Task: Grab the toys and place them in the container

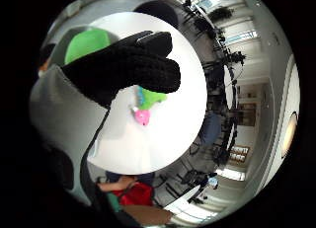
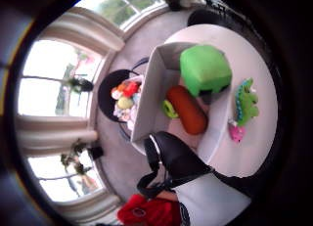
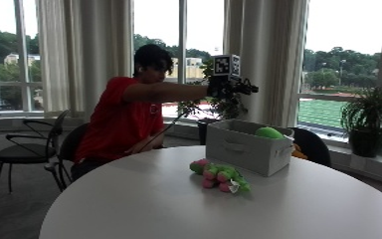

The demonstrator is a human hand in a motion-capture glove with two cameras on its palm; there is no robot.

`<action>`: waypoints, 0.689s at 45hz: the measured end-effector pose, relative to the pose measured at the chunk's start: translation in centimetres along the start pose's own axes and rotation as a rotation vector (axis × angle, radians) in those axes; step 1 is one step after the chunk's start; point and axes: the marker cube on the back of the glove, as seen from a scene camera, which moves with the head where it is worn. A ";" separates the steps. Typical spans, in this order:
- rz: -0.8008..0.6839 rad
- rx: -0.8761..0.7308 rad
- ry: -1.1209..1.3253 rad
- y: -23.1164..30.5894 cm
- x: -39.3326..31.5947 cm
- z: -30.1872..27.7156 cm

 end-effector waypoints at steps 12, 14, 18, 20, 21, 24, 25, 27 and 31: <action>0.196 -0.046 -0.003 0.6 14.8 6.4; 0.221 -0.077 0.028 0.8 16.5 8.0; 0.254 -0.127 0.064 1.1 18.6 11.5; 0.263 -0.152 0.062 1.1 19.3 13.0; 0.265 -0.163 0.060 1.1 19.5 13.6; 0.269 -0.197 0.046 1.0 19.9 15.3; 0.268 -0.210 0.040 0.9 20.1 15.9; 0.260 -0.235 0.029 0.5 20.5 17.2; 0.250 -0.270 0.030 0.2 19.9 19.4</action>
